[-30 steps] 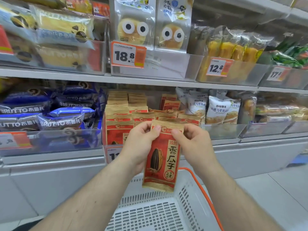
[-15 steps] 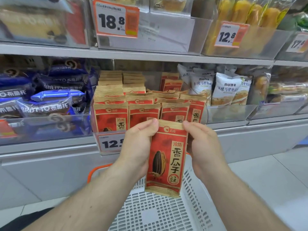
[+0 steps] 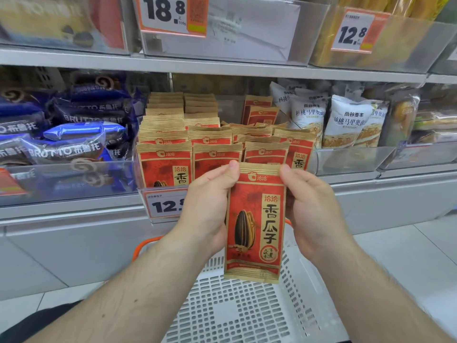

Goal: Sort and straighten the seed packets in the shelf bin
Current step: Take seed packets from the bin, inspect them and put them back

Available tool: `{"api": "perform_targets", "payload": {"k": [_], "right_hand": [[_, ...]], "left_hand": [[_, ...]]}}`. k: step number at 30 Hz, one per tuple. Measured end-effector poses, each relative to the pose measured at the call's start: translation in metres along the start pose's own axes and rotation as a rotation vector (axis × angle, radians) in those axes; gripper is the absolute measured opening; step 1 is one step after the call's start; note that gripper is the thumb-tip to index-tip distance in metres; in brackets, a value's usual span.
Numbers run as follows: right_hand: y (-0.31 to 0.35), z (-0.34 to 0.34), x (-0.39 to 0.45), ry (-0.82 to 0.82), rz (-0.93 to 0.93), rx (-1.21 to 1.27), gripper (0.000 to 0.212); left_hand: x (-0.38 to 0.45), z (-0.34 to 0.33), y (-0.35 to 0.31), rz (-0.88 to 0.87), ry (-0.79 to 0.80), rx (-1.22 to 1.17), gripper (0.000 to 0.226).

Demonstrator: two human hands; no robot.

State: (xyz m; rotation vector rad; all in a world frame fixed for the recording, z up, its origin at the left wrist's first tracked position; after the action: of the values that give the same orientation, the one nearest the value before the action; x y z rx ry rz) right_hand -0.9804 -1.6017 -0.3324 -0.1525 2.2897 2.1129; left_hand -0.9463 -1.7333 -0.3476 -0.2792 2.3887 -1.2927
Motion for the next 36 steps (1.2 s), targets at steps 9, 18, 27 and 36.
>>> {"api": "perform_targets", "payload": {"k": [9,18,27,36], "right_hand": [[0.0,0.006,0.002,-0.081,0.118,-0.117,0.022],[-0.004,0.009,0.006,0.035,0.026,-0.141,0.021],[-0.009,0.008,0.005,0.181,-0.009,-0.251,0.018],[-0.01,0.009,0.004,0.217,-0.045,-0.232,0.02]], "left_hand": [[0.004,0.005,-0.002,-0.008,0.051,0.156,0.033],[0.004,0.01,-0.006,-0.009,0.014,0.121,0.018],[0.011,0.014,-0.012,-0.015,-0.002,0.109,0.023],[0.011,0.016,-0.01,-0.007,0.018,0.166,0.02]]}}
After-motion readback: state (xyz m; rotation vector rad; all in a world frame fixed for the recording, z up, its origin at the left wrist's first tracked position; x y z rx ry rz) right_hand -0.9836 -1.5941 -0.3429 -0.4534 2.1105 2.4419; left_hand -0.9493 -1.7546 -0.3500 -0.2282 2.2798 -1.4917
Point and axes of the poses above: each hand's wrist, its own x-axis towards the middle knuckle, its own z-axis out of the back of the hand, y = z × x, the point moved 4 cm from there along x, towards the middle knuckle, and after that the axes turned 9 degrees about -y, right-handed, at the moved point
